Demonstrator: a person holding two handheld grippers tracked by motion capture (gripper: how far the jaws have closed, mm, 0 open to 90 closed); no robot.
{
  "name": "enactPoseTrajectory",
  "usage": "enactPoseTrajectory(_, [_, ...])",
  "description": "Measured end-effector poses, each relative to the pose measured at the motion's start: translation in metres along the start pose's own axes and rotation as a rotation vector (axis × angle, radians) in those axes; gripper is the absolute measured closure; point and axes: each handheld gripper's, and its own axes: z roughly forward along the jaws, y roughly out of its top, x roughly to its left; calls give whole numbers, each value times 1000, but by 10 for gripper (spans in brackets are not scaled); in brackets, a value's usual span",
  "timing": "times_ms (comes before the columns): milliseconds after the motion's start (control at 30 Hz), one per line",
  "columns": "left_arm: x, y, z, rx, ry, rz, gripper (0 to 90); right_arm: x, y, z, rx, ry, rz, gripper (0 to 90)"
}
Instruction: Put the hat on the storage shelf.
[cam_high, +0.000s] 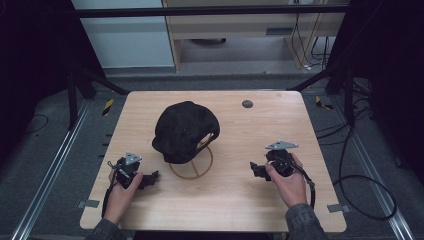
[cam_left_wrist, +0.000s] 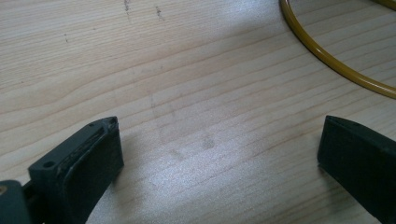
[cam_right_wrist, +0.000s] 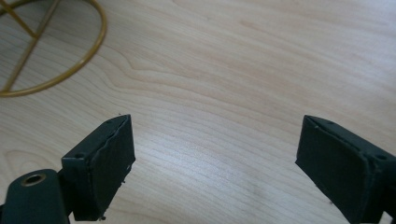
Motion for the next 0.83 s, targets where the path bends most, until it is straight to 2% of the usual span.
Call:
enactPoseTrajectory(200, [4, 0, 0, -1, -2, 1, 0, 0, -10, 23, 24, -19, 22, 112])
enactPoseTrajectory(400, [11, 0, 0, 1, 11, -9, 0, 2, -12, 32, 35, -48, 12, 98])
enactPoseTrajectory(567, [18, -1, 0, -1, 31, -29, 0, 5, -14, 36, 40, -52, 16, 88])
enactPoseTrajectory(600, [20, -1, 0, -2, 45, -44, 0, 7, -17, 41, 64, -61, 1, 80])
enactPoseTrajectory(667, [21, -1, -1, -2, 66, -66, 0, 8, -21, 45, 72, -80, -13, 71])
enactPoseTrajectory(733, [22, -1, -1, -1, 76, -76, 0, 7, -28, 47, 27, -80, 19, 44])
enactPoseTrajectory(767, [22, -1, -1, -1, 77, -77, 0, 6, -32, 47, -5, -82, 21, 41])
enactPoseTrajectory(833, [22, -1, 0, -2, 78, -78, 0, 6, -33, 47, -8, -82, 23, 40])
